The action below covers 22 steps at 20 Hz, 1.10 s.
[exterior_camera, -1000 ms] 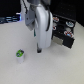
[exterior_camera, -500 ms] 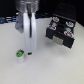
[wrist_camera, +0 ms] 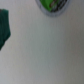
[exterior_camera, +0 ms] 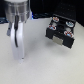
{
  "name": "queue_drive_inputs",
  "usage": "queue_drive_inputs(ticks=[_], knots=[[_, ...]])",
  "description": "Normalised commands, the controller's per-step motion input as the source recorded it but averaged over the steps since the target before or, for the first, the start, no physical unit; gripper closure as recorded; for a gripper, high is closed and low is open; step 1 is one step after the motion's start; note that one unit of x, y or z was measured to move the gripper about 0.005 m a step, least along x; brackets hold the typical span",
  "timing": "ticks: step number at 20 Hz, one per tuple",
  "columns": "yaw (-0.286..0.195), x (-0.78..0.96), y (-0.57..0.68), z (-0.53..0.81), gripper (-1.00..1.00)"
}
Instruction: Open the kcup holder, insert the kcup into the holder, and close the kcup holder
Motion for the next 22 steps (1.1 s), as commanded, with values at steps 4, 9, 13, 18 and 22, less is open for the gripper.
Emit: queue_drive_inputs(ticks=[4, 9, 13, 18, 22], knots=[[-0.221, -0.04, -0.15, -0.32, -1.00], [-0.184, -0.04, -0.01, -0.26, -1.00], [-0.172, -0.07, 0.00, -0.15, -1.00], [-0.144, -0.11, -0.01, -0.11, -1.00], [-0.137, -0.11, 0.02, -0.10, -1.00]])
